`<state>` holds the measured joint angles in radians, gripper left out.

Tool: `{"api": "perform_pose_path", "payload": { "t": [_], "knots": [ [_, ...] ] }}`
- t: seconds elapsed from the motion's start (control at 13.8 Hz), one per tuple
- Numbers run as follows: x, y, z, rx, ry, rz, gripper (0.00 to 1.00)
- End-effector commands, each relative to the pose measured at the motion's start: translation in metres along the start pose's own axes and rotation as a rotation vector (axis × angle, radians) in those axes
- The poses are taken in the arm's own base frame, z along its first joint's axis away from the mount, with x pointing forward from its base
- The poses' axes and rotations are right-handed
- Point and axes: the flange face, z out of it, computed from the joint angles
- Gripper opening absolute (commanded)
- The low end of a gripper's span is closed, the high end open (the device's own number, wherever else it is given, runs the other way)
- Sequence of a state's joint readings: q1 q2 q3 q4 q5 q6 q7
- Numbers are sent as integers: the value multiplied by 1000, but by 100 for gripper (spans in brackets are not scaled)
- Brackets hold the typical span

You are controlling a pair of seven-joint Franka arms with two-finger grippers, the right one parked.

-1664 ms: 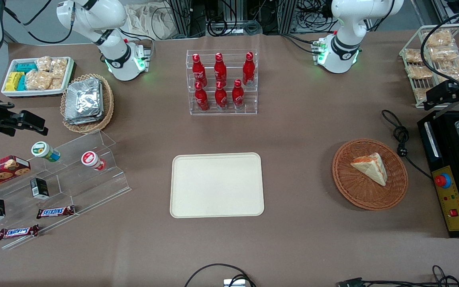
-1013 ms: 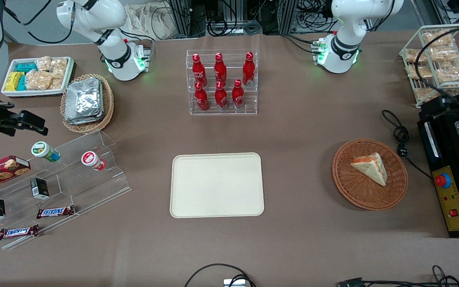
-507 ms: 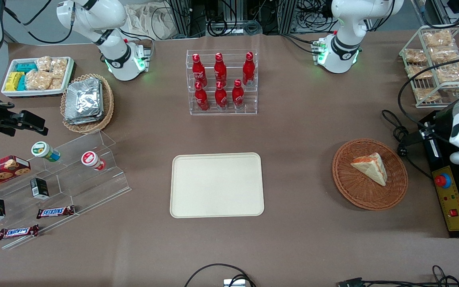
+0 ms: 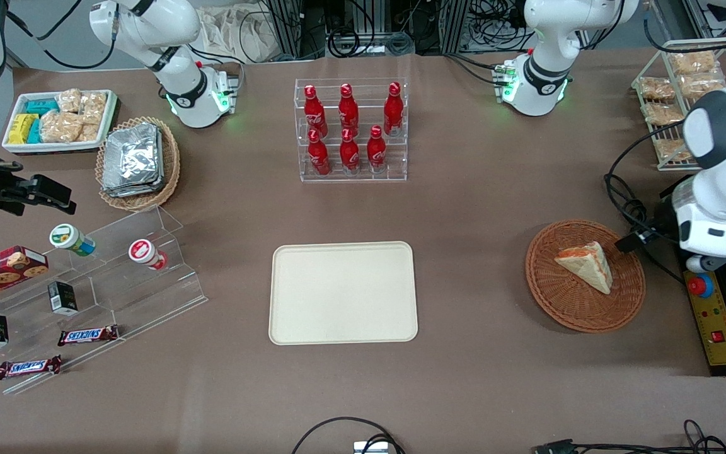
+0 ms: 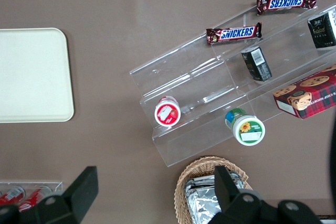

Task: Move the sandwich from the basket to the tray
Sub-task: 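Move the left gripper over the wicker basket and lower toward the sandwich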

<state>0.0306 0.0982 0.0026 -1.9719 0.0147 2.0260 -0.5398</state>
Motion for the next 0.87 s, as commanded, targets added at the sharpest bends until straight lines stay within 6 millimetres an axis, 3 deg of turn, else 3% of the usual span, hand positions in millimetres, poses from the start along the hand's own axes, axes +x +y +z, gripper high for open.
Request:
{"api": "perform_pose_path", "payload": {
  "t": [0.0, 0.29, 0.8],
  "knots": [
    [-21, -8, 35, -10, 36, -72, 100],
    [-26, -12, 75, -30, 63, -93, 100],
    [-19, -8, 114, -53, 88, -153, 100]
  ]
}}
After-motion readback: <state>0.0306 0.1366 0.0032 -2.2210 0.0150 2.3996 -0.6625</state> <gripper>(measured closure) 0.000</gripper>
